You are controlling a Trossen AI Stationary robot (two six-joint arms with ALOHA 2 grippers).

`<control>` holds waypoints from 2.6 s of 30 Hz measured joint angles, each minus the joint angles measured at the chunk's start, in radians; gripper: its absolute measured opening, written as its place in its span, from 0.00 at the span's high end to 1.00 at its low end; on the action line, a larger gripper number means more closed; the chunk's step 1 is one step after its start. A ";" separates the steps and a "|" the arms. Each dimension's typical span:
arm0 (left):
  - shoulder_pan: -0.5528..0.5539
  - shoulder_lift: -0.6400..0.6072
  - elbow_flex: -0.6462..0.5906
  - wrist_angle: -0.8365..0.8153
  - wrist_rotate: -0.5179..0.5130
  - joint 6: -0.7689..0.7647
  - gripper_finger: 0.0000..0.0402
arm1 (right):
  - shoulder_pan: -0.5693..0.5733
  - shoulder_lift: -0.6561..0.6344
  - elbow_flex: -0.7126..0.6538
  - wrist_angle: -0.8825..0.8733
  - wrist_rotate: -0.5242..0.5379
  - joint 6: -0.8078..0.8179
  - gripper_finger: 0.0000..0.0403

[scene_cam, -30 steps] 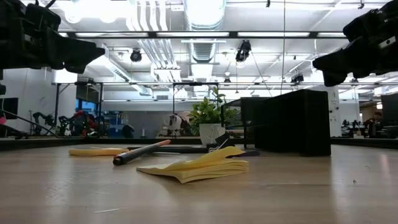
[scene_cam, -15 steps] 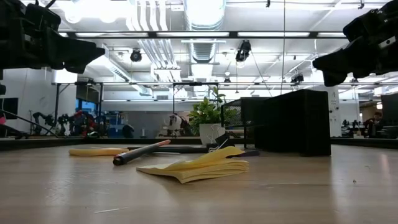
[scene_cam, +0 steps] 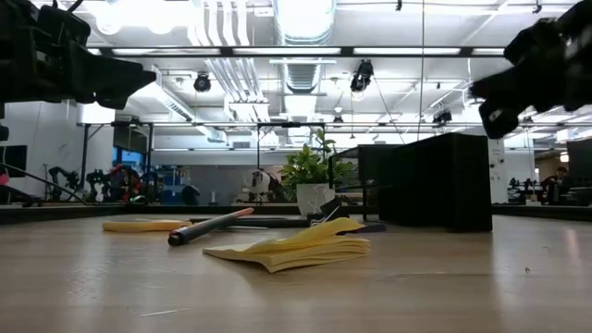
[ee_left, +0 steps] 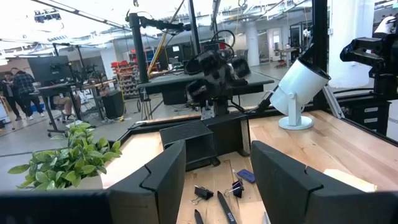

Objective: Pick and place office supplies into organizer
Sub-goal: Prepare the desk organizer on the table

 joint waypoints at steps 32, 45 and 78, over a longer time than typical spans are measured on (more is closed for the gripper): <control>0.000 0.000 0.000 0.000 0.000 0.000 0.59 | 0.189 1.333 1.231 -1.056 -0.173 0.423 0.90; 0.000 0.000 0.000 -0.001 0.000 0.000 0.59 | 0.423 1.663 1.681 -1.454 0.292 0.446 0.90; 0.000 0.000 0.000 -0.002 0.000 0.000 0.59 | 0.153 2.165 2.233 -1.673 0.405 0.455 0.53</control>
